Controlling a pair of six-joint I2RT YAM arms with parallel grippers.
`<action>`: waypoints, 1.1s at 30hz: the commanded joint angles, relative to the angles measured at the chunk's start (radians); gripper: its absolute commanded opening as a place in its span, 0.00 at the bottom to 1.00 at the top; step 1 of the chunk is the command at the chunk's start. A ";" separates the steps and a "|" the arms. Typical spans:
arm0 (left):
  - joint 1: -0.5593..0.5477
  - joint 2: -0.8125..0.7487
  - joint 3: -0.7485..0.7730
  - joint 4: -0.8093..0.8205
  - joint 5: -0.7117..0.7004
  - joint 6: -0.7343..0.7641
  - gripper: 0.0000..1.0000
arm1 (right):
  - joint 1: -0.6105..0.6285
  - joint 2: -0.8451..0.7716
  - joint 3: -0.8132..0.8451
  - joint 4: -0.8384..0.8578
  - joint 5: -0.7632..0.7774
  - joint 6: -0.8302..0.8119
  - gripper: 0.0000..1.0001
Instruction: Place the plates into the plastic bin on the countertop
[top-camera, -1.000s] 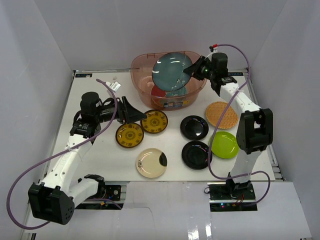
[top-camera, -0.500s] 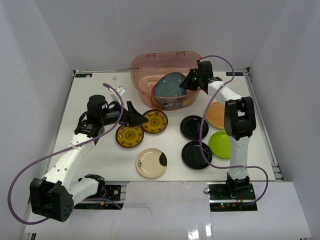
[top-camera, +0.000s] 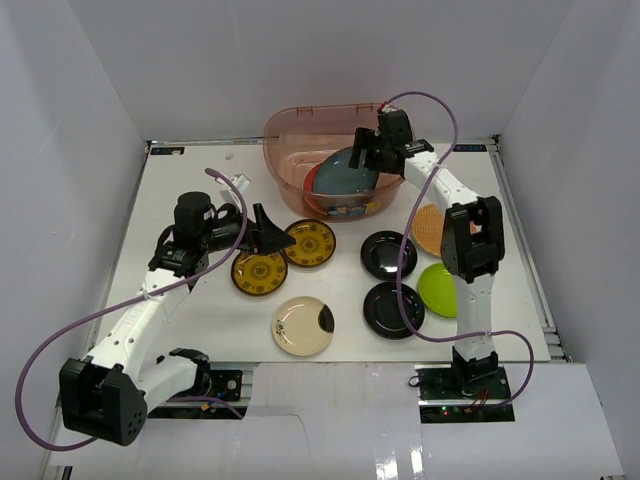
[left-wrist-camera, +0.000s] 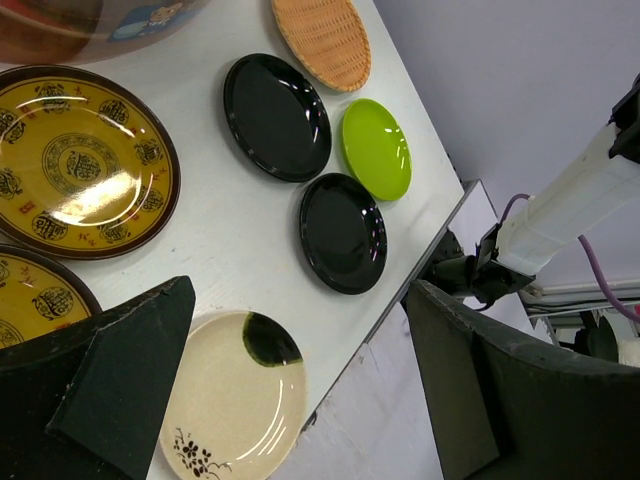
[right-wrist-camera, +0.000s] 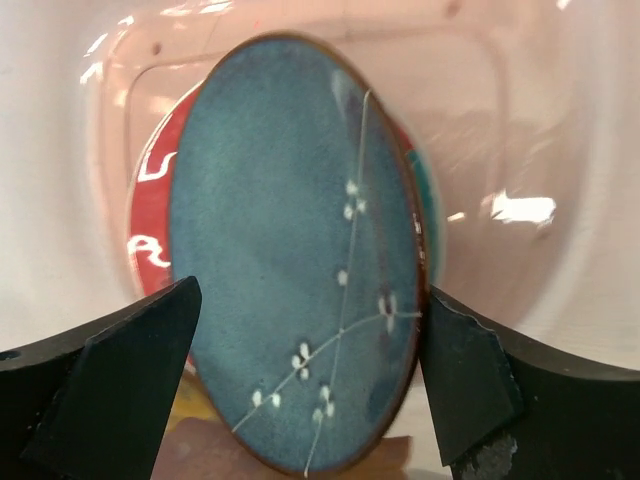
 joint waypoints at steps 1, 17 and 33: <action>-0.004 -0.039 -0.005 0.008 -0.011 0.018 0.98 | 0.050 -0.028 0.137 -0.038 0.172 -0.223 0.90; -0.006 -0.082 -0.006 -0.015 -0.017 0.036 0.98 | 0.075 -0.215 0.133 -0.033 0.353 -0.259 0.57; -0.168 -0.113 -0.017 -0.014 0.067 0.061 0.98 | -0.710 -1.032 -1.357 0.564 -0.167 0.220 0.67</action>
